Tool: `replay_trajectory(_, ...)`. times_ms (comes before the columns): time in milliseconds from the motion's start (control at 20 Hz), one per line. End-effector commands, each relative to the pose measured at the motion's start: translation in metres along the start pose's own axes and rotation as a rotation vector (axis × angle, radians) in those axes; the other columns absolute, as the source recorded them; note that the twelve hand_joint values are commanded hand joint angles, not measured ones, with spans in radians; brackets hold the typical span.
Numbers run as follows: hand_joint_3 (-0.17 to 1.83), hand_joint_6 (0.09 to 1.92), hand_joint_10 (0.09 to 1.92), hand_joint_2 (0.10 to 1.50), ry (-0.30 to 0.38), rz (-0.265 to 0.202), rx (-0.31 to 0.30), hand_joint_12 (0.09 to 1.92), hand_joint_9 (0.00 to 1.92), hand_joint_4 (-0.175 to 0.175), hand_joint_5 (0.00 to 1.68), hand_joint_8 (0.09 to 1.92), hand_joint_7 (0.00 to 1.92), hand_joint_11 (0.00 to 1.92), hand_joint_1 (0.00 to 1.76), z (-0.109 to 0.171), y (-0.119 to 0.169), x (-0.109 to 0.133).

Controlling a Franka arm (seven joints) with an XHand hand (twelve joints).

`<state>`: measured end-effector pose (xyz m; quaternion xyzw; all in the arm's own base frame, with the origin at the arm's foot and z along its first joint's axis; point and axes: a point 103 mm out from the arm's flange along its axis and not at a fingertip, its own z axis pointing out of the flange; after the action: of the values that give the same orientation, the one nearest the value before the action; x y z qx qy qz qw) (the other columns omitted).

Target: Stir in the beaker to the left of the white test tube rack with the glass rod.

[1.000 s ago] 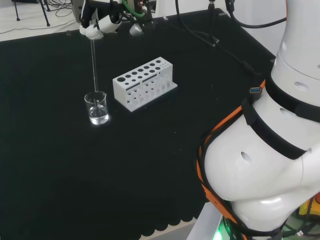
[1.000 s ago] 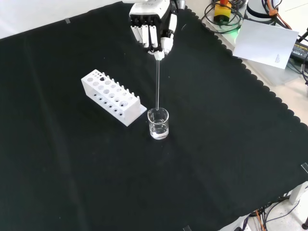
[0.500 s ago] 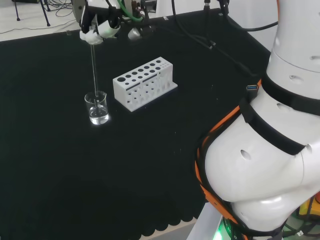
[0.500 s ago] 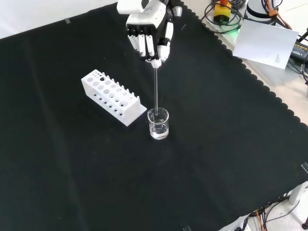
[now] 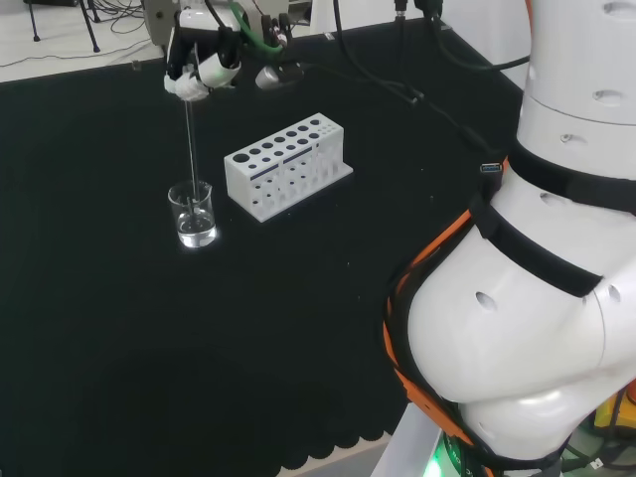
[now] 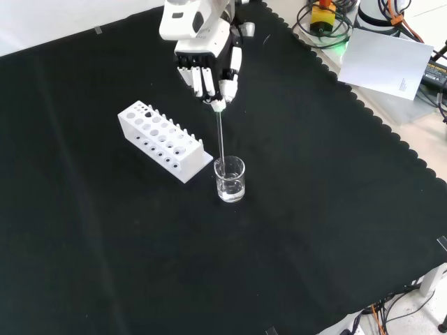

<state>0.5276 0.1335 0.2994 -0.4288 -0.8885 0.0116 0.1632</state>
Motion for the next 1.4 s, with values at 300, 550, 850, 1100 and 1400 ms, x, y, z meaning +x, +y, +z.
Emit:
replay_trajectory(300, -0.17, 0.11, 1.06, 1.15, -0.005, 0.016, 0.077, 0.96, 1.59, -0.175, 1.34, 1.27, 1.02, 1.57, 1.30, 0.027, 0.005, -0.010)
replay_trajectory(550, -0.17, 0.11, 1.06, 1.15, -0.011, 0.002, 0.098, 0.96, 1.59, -0.175, 1.34, 1.27, 1.02, 1.57, 1.30, 0.035, 0.014, 0.000)
replay_trajectory(850, -0.17, 0.10, 1.06, 1.15, -0.010, -0.002, 0.109, 0.96, 1.59, -0.175, 1.34, 1.27, 1.02, 1.57, 1.30, 0.040, 0.023, 0.004)
replay_trajectory(1100, -0.17, 0.10, 1.06, 1.15, -0.001, 0.018, 0.094, 0.96, 1.59, -0.175, 1.34, 1.27, 1.02, 1.57, 1.30, 0.035, 0.026, -0.008)
replay_trajectory(1400, -0.17, 0.10, 1.06, 1.15, 0.011, 0.025, 0.082, 0.96, 1.59, -0.175, 1.34, 1.27, 1.02, 1.57, 1.30, 0.026, 0.023, -0.022)
